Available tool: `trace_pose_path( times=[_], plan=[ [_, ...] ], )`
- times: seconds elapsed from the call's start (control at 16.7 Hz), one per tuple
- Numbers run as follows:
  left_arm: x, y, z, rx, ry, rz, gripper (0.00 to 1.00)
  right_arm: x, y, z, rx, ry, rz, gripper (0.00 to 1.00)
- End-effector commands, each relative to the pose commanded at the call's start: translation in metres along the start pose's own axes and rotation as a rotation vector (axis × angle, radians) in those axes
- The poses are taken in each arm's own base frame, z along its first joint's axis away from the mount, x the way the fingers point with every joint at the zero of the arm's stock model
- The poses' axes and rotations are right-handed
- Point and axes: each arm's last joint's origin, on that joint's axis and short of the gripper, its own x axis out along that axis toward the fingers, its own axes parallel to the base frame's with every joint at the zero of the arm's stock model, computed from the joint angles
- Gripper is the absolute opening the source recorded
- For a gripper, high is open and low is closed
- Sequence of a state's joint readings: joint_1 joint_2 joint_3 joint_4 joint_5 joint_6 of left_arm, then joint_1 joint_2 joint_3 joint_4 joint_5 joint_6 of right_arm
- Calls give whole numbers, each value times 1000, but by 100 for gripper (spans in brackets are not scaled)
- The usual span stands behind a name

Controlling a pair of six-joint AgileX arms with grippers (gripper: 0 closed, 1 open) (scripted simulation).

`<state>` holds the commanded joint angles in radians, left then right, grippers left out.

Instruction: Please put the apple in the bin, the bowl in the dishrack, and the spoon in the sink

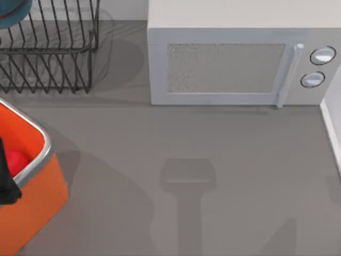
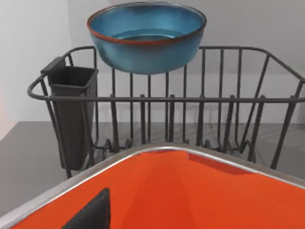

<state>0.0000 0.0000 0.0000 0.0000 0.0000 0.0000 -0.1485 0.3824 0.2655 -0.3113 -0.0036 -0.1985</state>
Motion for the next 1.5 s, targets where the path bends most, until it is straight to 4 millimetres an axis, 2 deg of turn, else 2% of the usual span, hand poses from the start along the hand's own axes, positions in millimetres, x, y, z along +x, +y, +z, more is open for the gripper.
trace_pose_path(
  times=[0.36,0.66,0.9,1.26,1.5],
  plan=[
    [0,0,0,0,0,0,100,36,-34,17,-97,642,66,100],
    [0,0,0,0,0,0,100,64,-66,24,-97,985,200,100],
    [0,0,0,0,0,0,100,77,-83,24,-83,1098,270,100],
    [0,0,0,0,0,0,100,78,-82,24,-85,1102,275,100],
    [0,0,0,0,0,0,100,92,-80,2,-81,1106,276,100]
  ],
)
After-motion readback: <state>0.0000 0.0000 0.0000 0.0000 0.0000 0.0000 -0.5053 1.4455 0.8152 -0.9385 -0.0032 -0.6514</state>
